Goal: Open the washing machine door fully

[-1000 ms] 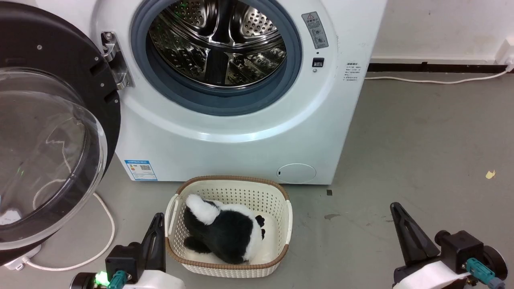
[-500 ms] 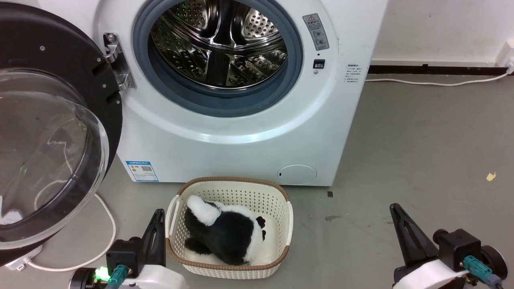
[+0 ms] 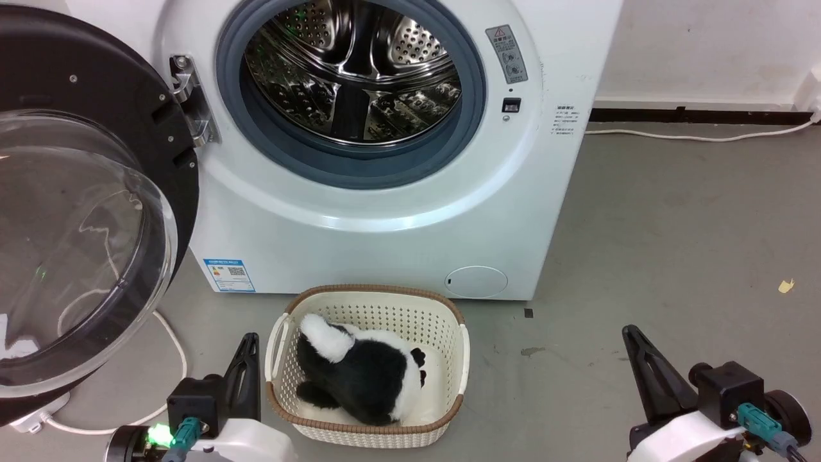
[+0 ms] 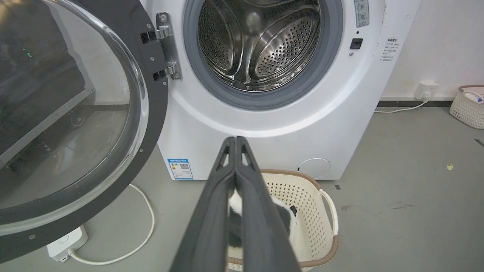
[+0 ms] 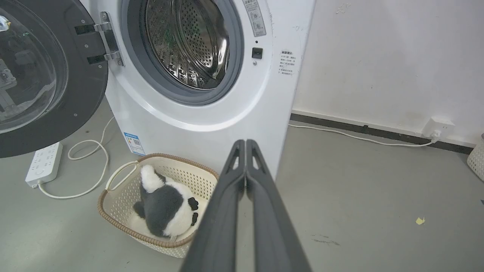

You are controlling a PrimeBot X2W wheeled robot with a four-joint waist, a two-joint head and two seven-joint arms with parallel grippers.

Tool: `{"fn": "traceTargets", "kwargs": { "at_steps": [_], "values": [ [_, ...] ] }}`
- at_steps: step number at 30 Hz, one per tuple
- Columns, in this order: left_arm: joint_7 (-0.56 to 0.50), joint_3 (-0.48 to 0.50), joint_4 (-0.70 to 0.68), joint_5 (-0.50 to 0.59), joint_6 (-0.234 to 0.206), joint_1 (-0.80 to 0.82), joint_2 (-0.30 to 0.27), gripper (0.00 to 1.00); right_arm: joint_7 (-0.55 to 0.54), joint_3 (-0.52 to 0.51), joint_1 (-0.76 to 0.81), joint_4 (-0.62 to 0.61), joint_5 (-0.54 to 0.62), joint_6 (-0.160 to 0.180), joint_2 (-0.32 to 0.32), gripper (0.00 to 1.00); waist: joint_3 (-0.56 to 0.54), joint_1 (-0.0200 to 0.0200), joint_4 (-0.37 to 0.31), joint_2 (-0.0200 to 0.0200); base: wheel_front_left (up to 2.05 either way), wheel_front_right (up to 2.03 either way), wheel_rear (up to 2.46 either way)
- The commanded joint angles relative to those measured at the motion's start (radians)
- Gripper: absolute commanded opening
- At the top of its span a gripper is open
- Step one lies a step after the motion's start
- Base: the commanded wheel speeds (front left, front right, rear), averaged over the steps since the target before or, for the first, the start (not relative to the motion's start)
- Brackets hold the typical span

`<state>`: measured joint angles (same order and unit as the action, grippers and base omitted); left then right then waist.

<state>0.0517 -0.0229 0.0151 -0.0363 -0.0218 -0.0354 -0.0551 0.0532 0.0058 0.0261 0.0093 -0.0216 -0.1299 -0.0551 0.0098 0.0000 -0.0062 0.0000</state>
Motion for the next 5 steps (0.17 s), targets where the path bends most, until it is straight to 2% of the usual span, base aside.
{"fn": "traceTargets", "kwargs": {
  "at_steps": [1, 5],
  "values": [
    [-0.005, 0.002, -0.005, 0.01, 0.005, 0.021, 0.0, 0.0, -0.006, -0.002, -0.016, -0.005, 0.005, -0.001, 0.004, 0.0, 0.0, 0.0, 0.0, 0.0, 0.0, 0.0, 0.0],
    [-0.013, 0.006, -0.006, 0.015, 0.008, 0.023, 0.001, 0.0, -0.015, -0.003, -0.018, -0.006, 0.008, -0.001, 0.004, 0.0, -0.002, 0.0, 0.001, 0.0, 0.0, 0.0, 0.0]
  ]
}}
